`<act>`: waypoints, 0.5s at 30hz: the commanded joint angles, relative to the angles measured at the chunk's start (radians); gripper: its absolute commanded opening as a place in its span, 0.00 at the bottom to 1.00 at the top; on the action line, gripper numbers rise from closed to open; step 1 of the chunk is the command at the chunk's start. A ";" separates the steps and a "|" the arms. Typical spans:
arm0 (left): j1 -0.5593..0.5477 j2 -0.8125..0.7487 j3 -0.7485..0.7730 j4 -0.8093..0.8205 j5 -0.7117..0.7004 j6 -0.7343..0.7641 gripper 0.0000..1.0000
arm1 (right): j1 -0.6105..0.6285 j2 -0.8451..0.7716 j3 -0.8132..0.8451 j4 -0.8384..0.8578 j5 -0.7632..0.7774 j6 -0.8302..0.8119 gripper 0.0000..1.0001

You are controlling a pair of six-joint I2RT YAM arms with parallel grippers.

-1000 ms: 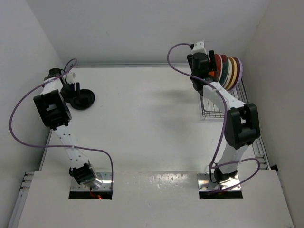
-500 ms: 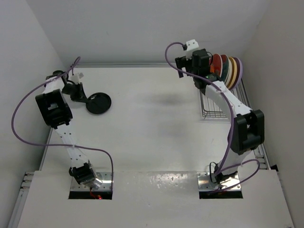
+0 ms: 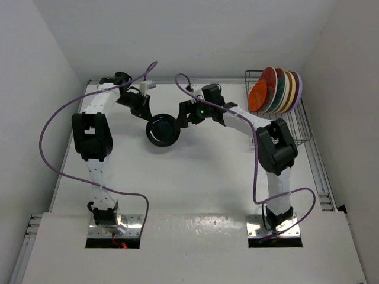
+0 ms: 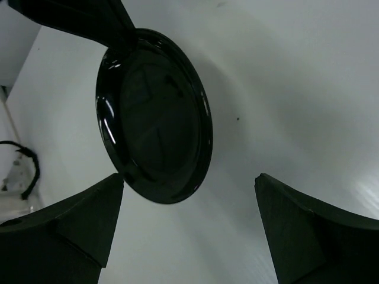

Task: Load the plates into the dish rack

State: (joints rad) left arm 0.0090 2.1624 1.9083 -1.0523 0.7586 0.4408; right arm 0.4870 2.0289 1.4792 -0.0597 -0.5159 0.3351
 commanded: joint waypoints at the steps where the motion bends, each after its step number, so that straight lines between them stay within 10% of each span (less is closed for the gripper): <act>1: -0.004 -0.062 0.008 -0.089 0.099 0.094 0.00 | -0.013 0.019 0.004 0.116 -0.154 0.116 0.90; 9: -0.015 -0.084 0.008 -0.140 0.226 0.156 0.00 | -0.013 0.057 -0.095 0.236 -0.194 0.237 0.68; 15: -0.024 -0.084 0.026 -0.149 0.248 0.142 0.00 | -0.011 0.074 -0.112 0.386 -0.348 0.363 0.17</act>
State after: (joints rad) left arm -0.0120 2.1384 1.9083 -1.1774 0.9279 0.5632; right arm 0.4736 2.1002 1.3689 0.1677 -0.7536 0.6109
